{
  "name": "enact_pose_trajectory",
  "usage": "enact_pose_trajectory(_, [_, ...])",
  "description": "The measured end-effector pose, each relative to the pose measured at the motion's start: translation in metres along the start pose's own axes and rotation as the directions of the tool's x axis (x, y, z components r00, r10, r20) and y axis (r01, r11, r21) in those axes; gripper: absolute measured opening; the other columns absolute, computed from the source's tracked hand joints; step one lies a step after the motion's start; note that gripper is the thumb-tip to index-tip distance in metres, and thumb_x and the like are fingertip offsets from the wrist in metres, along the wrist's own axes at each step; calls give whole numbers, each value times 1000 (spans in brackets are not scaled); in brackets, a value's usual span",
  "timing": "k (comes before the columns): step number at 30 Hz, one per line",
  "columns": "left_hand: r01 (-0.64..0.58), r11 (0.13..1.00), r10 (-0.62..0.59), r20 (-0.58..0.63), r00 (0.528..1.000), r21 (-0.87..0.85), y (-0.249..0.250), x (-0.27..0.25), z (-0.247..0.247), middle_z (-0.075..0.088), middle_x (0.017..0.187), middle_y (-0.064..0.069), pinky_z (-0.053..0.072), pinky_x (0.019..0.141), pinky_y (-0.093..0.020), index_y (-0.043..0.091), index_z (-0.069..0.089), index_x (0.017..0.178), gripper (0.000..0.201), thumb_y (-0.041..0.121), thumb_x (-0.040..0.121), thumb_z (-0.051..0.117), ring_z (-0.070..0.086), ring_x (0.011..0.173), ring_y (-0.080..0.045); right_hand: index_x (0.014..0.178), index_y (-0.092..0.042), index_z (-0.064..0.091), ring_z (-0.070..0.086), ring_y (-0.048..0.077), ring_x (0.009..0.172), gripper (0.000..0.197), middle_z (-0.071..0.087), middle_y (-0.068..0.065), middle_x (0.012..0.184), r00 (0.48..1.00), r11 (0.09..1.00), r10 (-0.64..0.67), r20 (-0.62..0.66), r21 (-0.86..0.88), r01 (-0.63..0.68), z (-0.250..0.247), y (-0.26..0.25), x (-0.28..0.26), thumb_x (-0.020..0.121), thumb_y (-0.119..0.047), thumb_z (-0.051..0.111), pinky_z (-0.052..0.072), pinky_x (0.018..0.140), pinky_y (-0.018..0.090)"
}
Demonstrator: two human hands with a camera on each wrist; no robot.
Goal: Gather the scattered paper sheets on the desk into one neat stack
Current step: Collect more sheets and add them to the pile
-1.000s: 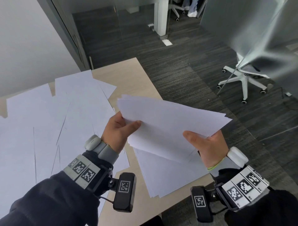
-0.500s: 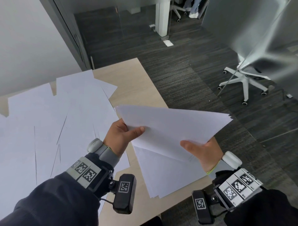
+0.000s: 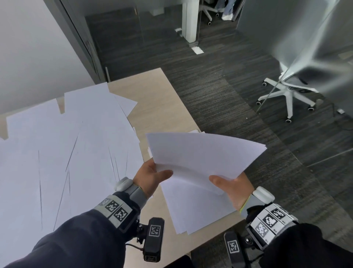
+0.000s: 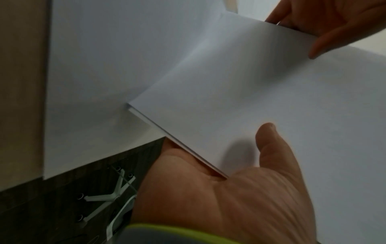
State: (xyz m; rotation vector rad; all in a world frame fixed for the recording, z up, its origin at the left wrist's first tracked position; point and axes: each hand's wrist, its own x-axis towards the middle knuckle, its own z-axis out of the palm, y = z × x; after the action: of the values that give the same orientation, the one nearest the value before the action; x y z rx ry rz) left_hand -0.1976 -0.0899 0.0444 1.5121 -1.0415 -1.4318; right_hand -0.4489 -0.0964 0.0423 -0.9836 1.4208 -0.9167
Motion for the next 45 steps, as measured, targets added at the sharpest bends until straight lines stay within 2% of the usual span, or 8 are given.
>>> enact_pose_trajectory(5, [63,998,-65,-61,996,-21,12,0,8,78,98,10,50,79,-18,24,74,106,24,8,95,59,71,90,-3,80,-15,75,73,19,83,8,77,-1,81,995,998,52,-89,-42,-56,-3,0,10,78,-9,79,57,81,36])
enact_pose_trajectory(12, [299,954,-294,-123,948,31,8,8,21,74,107,-2,55,96,-45,31,67,113,39,28,79,48,69,102,-25,113,-26,64,69,22,86,34,74,0,93,994,991,73,-86,-109,-82,-17,-8,43,82,-12,60,55,79,36])
enact_pose_trajectory(18, [522,834,-516,-83,852,179,-25,3,25,73,99,-8,64,73,-42,15,62,112,21,8,93,55,73,87,-25,109,-25,61,67,24,84,25,70,-1,95,972,808,219,82,-573,-134,-15,16,67,86,-16,58,56,81,41])
enact_pose_trajectory(22, [469,774,-475,-100,875,425,-37,0,18,74,90,-2,64,69,-38,18,64,105,14,21,92,60,74,78,-20,116,-26,62,67,23,87,31,69,0,104,970,755,231,72,-642,-132,-10,26,74,85,-22,60,56,81,38])
enact_pose_trajectory(28, [412,530,-377,-229,897,741,-39,3,1,69,79,5,62,71,-35,29,56,82,27,56,83,55,71,67,-19,114,-27,61,63,19,84,26,66,-3,101,982,731,188,1,-668,-139,-6,31,71,88,-26,61,50,76,33])
enact_pose_trajectory(36, [473,744,-395,-261,881,471,-47,-10,-6,63,99,3,62,76,-38,18,58,128,42,35,91,65,68,82,-20,145,-30,43,53,28,121,58,34,2,150,963,539,248,-101,-812,-224,-18,22,73,89,-42,51,43,96,37])
enact_pose_trajectory(42, [508,824,-486,-150,861,250,-46,-14,6,67,107,-3,62,83,-46,17,52,139,50,25,91,64,69,97,-25,145,-30,42,54,31,119,61,36,4,150,941,484,321,-102,-837,-256,-2,18,68,87,-46,48,45,94,38])
enact_pose_trajectory(45, [534,827,-519,-128,845,174,-45,-14,10,63,115,0,62,80,-44,21,43,147,58,25,93,63,68,101,-23,119,-31,62,63,27,98,44,59,5,127,948,600,316,-48,-764,-238,7,16,69,78,-41,51,51,88,38])
